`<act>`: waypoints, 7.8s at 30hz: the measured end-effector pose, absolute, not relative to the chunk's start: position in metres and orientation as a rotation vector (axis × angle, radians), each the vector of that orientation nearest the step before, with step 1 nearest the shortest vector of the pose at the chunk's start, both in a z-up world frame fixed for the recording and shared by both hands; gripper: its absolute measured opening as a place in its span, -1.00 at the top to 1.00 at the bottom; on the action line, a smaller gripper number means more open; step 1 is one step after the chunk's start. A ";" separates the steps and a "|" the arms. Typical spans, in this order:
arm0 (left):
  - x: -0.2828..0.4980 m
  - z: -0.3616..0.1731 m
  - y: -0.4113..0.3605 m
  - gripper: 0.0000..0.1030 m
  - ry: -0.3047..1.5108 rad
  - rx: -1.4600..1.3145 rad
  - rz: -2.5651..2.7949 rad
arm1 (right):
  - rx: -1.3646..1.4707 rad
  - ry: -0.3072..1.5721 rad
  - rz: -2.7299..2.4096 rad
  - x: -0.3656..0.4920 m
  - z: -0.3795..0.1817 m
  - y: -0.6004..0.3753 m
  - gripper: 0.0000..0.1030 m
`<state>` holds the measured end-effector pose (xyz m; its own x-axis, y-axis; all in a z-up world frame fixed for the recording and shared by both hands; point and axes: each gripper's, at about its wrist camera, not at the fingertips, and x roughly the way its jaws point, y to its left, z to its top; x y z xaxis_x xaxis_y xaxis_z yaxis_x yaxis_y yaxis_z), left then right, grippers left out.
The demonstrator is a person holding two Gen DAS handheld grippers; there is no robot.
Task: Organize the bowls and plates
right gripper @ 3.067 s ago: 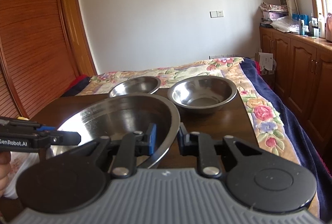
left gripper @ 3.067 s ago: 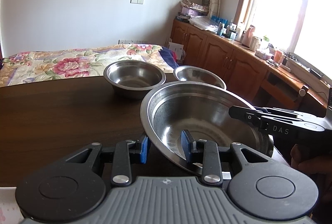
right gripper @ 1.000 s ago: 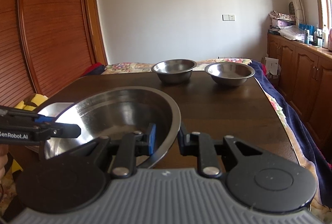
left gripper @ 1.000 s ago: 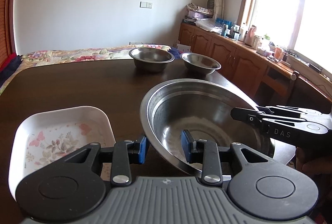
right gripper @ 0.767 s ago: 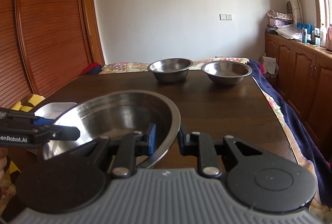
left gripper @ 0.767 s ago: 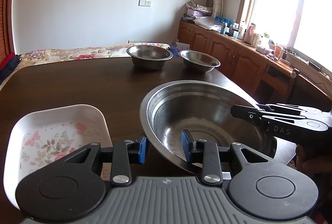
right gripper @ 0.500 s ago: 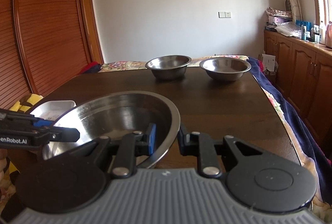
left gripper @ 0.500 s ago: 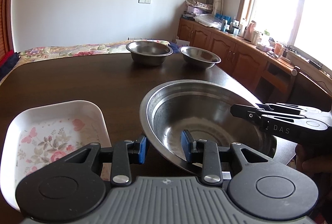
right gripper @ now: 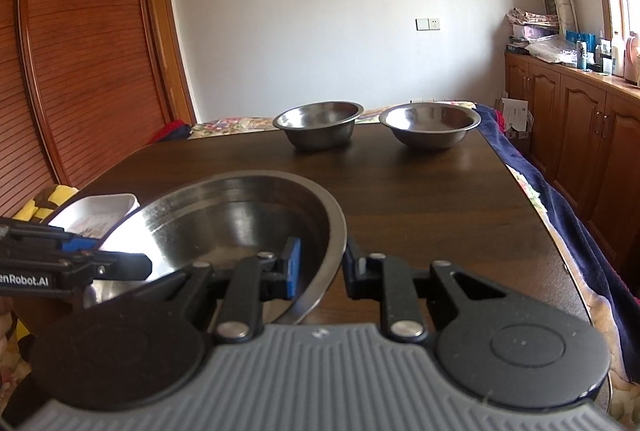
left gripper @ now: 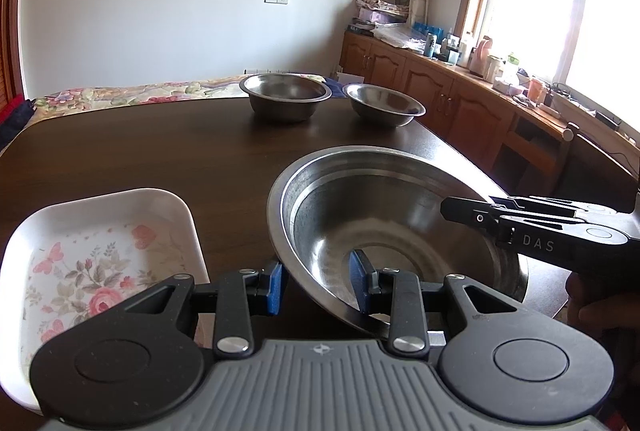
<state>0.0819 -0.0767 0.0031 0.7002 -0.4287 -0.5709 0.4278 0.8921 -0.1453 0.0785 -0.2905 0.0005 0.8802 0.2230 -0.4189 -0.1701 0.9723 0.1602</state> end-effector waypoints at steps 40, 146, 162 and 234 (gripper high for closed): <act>0.146 0.054 -0.069 0.16 0.524 0.038 -0.435 | 0.032 0.340 0.208 0.132 0.061 -0.320 0.53; 0.276 0.067 -0.120 0.56 0.626 0.075 -0.448 | -0.029 0.521 0.319 0.275 0.059 -0.295 0.60; 0.225 0.078 -0.110 0.55 0.588 0.056 -0.500 | -0.029 0.480 0.316 0.227 0.066 -0.301 0.59; 0.103 0.018 -0.090 0.48 0.670 0.097 -0.605 | -0.188 0.540 0.383 0.103 0.027 -0.271 -0.06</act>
